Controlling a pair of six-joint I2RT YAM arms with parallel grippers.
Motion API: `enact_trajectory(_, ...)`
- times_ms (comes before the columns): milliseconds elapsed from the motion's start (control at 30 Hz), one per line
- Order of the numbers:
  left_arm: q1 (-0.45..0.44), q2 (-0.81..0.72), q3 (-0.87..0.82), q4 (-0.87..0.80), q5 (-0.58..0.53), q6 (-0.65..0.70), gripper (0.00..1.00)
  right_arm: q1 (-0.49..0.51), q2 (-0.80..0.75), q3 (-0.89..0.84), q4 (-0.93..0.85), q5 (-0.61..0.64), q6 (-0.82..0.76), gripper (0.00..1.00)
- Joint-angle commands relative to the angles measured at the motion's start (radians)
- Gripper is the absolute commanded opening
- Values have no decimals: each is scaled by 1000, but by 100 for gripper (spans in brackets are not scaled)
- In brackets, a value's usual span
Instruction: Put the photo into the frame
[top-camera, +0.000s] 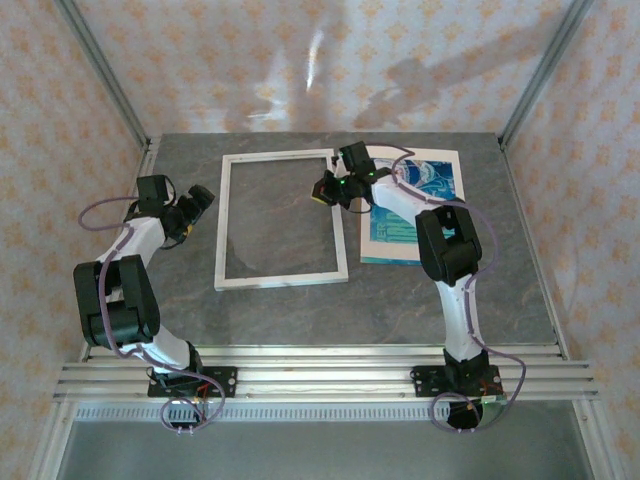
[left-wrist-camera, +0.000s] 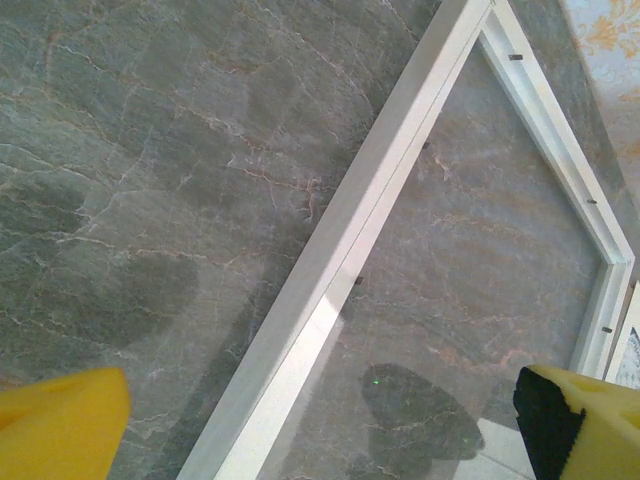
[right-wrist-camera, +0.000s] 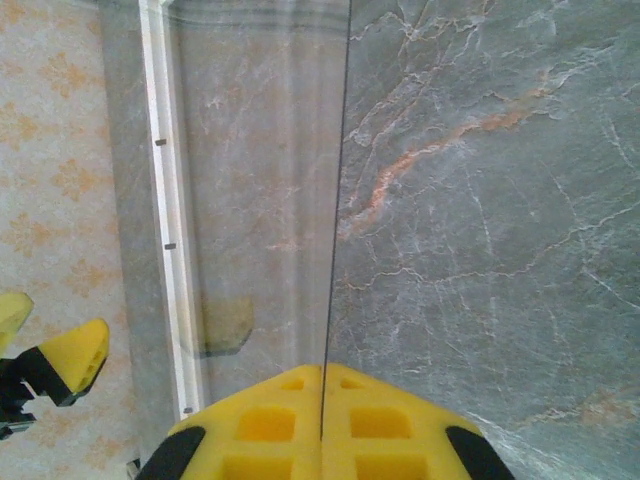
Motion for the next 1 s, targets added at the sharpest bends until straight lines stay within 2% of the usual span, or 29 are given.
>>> enact_trajectory(0, 4, 20, 14, 8, 22, 3, 100, -1, -48, 36, -42, 13, -48, 0)
enact_trajectory(433, 4, 32, 14, 17, 33, 0, 100, -4, -3, 136, -139, -27, -111, 0)
enact_trajectory(967, 4, 38, 14, 22, 40, -3, 100, -5, -40, 74, -155, 48, -99, 0)
